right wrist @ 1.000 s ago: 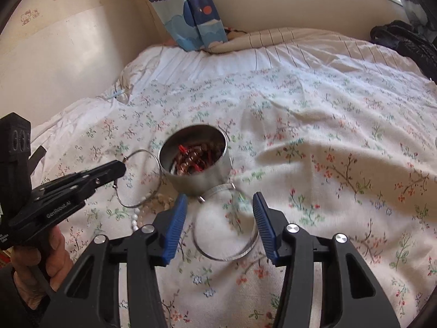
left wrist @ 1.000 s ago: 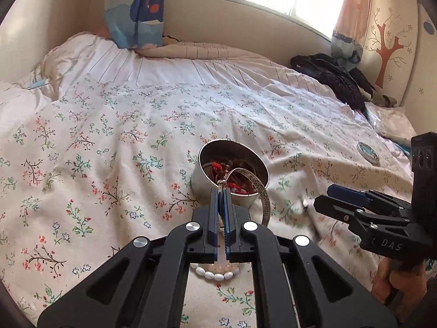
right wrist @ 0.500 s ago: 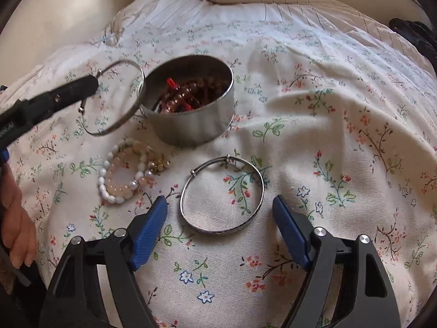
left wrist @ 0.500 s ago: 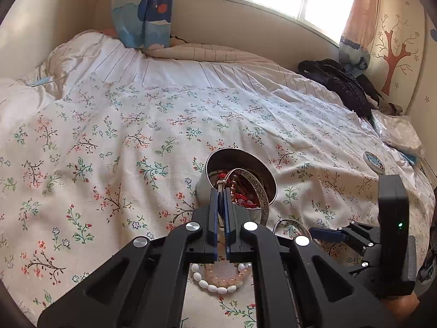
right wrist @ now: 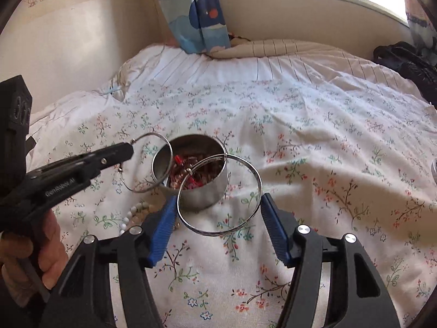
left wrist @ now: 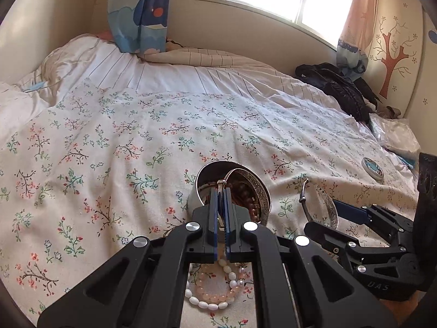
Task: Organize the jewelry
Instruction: 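Drop the bangle into the tin with the left gripper while the right carries a large silver bangle in, then move both open grippers back to the white bead bracelets beside the tin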
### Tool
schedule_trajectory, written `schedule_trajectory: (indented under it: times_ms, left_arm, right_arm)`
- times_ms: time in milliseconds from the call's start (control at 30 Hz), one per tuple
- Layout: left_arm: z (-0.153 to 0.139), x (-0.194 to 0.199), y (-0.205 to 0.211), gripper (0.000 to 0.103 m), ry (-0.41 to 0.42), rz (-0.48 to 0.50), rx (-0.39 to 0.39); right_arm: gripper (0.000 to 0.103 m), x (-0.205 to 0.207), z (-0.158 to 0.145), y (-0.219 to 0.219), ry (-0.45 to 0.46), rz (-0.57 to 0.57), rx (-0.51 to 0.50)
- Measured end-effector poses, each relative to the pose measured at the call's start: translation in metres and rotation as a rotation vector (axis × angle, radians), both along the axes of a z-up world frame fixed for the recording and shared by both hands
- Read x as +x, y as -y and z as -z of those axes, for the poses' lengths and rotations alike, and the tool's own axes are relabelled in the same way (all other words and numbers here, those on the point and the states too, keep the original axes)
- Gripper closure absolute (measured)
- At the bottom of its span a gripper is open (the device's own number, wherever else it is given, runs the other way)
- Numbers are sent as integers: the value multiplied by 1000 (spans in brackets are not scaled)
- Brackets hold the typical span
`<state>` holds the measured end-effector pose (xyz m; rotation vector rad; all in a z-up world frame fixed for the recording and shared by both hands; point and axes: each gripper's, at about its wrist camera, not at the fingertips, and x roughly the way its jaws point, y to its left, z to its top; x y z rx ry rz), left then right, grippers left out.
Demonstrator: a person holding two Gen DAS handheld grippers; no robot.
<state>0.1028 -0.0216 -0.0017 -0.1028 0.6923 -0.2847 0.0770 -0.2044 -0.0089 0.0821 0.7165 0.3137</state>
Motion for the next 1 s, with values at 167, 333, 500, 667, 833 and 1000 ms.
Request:
schedule_trajectory:
  times_ms: [167,333,500,667,833,1000]
  left_arm:
    - [4,13,13,100,-3,17,13]
    - [12,27,22,99,-29,20,32]
    - [21,42,18,97,-72,-12,16]
    - [17,45,-5,94,-69,-71,-48]
    - [11,43,-23,86,-45,-154,-69]
    - [7,40,-30,67,-23,-205,-46]
  right_arm:
    - [42,13,-8,-1,31,0,12]
    - [42,24,-7,-10,31,-27,-3]
    - [42,33,-3,-18,23,-51,-17]
    - [42,41,3,-31,15,-82,-39]
    - [42,49,8,-48,10,-118,-57]
    - [42,56,15,-62,1,-149,-83]
